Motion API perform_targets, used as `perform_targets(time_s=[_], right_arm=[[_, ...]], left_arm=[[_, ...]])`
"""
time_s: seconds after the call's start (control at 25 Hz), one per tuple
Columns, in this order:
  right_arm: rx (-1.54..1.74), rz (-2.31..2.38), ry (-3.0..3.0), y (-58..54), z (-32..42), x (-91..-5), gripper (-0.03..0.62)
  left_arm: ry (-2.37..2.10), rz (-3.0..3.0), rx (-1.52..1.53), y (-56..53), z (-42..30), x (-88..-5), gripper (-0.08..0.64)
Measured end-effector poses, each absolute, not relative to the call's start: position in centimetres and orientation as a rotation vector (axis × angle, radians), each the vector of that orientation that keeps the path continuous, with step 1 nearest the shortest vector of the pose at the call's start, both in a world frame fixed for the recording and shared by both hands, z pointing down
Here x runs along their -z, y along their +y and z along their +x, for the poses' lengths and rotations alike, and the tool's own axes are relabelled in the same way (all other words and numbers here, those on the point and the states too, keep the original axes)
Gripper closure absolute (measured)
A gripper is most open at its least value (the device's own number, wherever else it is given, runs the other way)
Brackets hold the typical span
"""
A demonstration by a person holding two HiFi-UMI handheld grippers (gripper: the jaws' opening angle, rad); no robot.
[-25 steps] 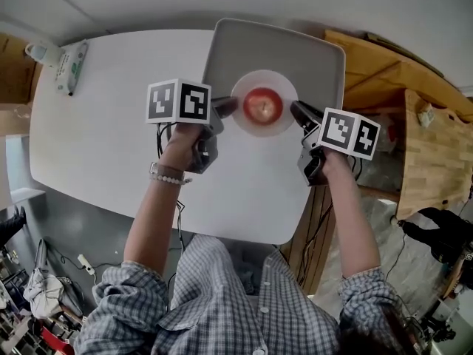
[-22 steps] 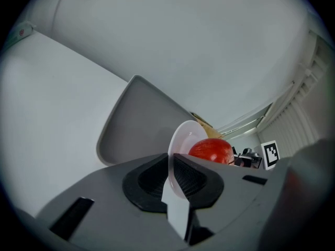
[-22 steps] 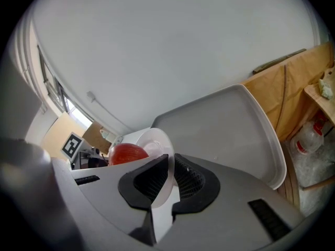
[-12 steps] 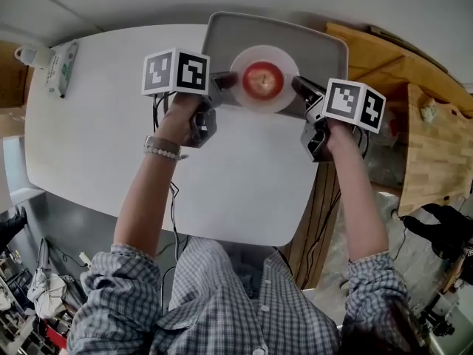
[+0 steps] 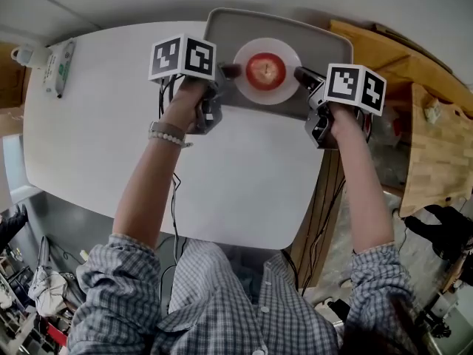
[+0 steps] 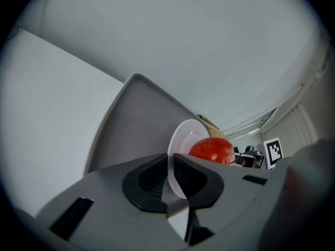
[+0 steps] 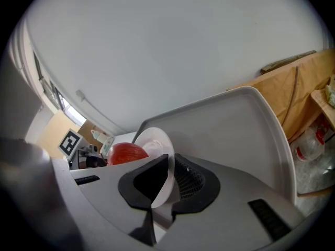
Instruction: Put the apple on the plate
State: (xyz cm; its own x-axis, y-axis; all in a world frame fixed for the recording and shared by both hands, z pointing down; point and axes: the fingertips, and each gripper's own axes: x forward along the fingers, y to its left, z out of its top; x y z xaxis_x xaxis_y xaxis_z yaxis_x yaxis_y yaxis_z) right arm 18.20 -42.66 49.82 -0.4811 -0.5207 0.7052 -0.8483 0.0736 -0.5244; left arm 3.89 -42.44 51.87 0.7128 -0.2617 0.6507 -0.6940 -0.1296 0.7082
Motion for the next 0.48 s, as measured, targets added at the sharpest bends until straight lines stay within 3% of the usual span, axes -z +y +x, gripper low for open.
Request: perform_targets(time_s=[0.48], right_arm=[[-1.278, 1.342, -1.959, -42.7, 18.3, -52.3, 0.543]], left_arm=[[-0.825, 1.709, -0.527, -43.3, 4.2, -53.4, 0.522]])
